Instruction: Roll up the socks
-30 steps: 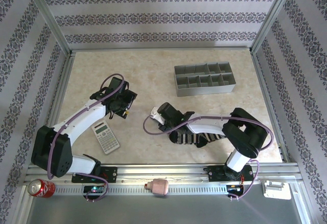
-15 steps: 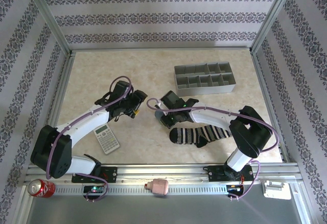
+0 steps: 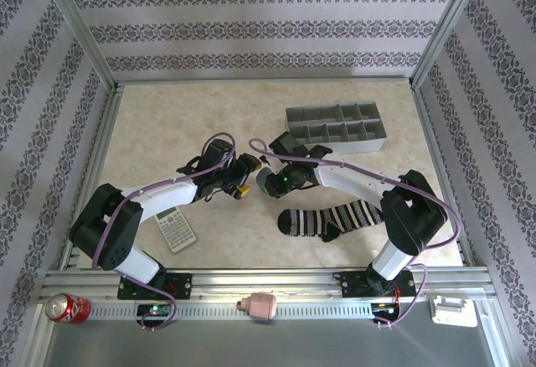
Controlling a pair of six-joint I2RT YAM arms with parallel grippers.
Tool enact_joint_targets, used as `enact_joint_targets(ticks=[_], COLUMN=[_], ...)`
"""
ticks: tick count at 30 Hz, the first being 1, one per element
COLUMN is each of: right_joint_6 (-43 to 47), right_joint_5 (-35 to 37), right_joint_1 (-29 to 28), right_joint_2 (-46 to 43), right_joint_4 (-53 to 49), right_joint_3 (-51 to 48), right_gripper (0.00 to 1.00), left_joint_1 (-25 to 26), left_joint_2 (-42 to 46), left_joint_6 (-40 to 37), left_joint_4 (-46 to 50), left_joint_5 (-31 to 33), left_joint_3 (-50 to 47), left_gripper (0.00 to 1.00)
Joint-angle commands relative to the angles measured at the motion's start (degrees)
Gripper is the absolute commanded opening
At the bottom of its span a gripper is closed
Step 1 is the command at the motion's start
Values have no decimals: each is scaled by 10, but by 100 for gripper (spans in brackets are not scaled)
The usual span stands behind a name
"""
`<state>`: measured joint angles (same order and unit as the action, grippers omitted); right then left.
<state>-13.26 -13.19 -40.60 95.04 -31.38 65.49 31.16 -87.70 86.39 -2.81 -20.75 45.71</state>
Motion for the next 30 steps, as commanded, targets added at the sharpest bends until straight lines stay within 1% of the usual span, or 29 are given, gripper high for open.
enact_joint_targets(ticks=[1, 4, 7, 9, 13, 14, 17, 20, 22, 30], right_joint_6=[-36, -73, -115, -143, -166, -156, -127, -93, -77, -58], right_joint_5=[-4, 11, 24, 68, 207, 216, 231, 261, 266, 213], right_joint_1=[22, 58, 95, 111, 129, 135, 146, 153, 156, 155], right_joint_2=[-12, -39, -57, -63, -50, -43, -20, 23, 50, 116], right_joint_4=[-40, -57, -70, -88, -135, -134, -119, -134, -147, -155], right_joint_3=[30, 39, 54, 75, 144, 158, 190, 230, 251, 286], right_gripper=[0, 0, 0, 0, 0, 0, 0, 0, 0, 0], left_joint_1=[6, 4, 1, 1, 0, 1, 0, 0, 0, 0], left_joint_2=[24, 61, 88, 107, 144, 154, 175, 193, 204, 232], left_joint_6=[4, -32, -47, -56, -68, -66, -62, -59, -57, -48], left_joint_4=[2, 79, 114, 136, 162, 164, 170, 177, 183, 200], left_joint_5=[32, 77, 88, 96, 106, 107, 107, 110, 113, 121], left_joint_3=[9, 33, 44, 46, 35, 27, 8, -6, -11, -26], left_gripper=[79, 80, 79, 79, 78, 78, 77, 76, 76, 75])
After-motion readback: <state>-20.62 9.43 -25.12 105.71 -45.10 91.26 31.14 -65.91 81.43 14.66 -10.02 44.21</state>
